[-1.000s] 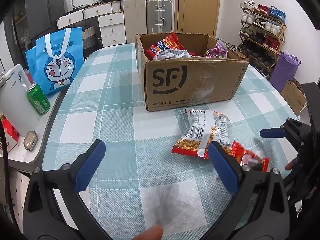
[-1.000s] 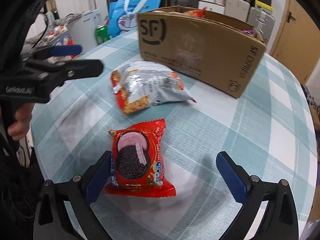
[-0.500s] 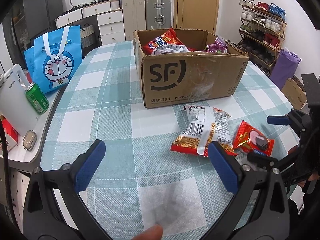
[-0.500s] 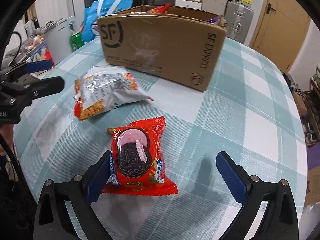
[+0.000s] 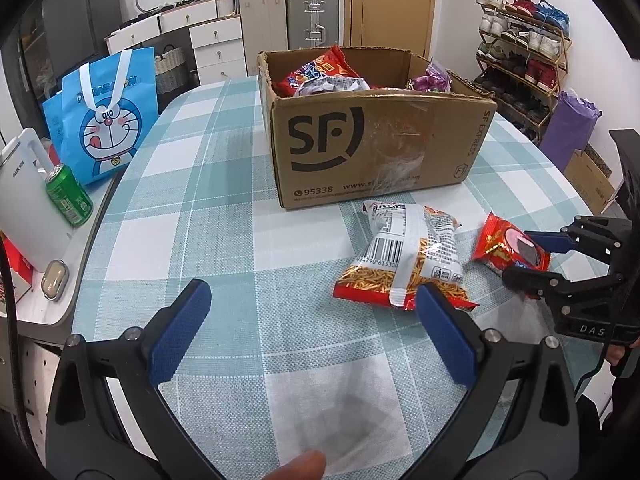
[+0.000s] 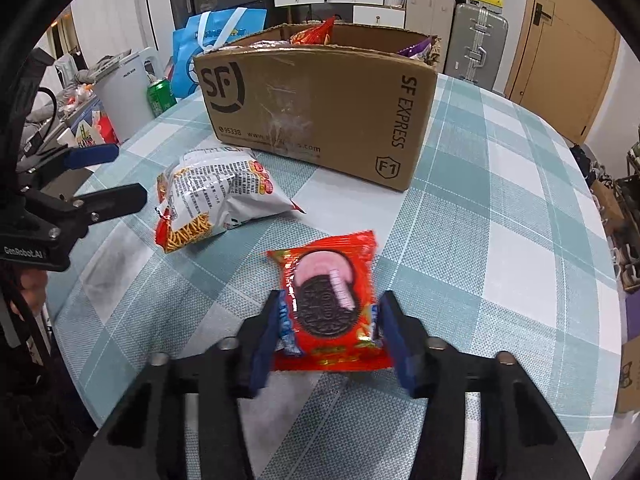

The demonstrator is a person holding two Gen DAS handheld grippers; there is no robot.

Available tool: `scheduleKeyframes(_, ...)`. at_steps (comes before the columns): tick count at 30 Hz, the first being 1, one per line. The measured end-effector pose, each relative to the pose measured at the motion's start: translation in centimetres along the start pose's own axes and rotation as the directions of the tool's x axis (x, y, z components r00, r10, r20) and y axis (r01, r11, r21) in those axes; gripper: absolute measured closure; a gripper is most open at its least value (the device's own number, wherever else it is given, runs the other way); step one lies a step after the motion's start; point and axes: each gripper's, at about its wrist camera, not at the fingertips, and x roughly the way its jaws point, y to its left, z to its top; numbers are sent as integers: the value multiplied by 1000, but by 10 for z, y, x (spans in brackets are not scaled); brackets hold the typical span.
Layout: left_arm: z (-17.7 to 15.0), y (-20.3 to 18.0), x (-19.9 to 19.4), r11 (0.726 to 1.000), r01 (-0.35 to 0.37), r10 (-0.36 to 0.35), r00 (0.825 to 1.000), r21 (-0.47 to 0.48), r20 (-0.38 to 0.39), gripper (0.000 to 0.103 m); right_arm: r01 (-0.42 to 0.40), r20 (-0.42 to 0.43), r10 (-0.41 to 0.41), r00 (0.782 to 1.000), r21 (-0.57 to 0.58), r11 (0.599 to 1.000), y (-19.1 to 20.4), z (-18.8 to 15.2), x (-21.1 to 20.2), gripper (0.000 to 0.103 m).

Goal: Organize snacks
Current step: 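Grasp the red Oreo packet with the right gripper while the left grasps the white chip bag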

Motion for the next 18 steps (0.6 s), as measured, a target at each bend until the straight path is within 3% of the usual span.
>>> scheduleKeyframes(11, 15, -24, 16, 996, 74, -75, 997, 41, 35, 1, -9, 65, 6, 998, 42, 999, -12, 5, -14, 58)
scheduleKeyframes(14, 22, -30, 28, 993, 108, -108, 994, 38, 10, 1, -7, 66, 3, 998, 57, 998, -16, 6, -14, 58)
scheduleKeyframes(18, 30, -39, 46, 993, 102, -100, 994, 60, -34, 1, -3, 68, -2, 998, 68, 998, -19, 6, -14, 58)
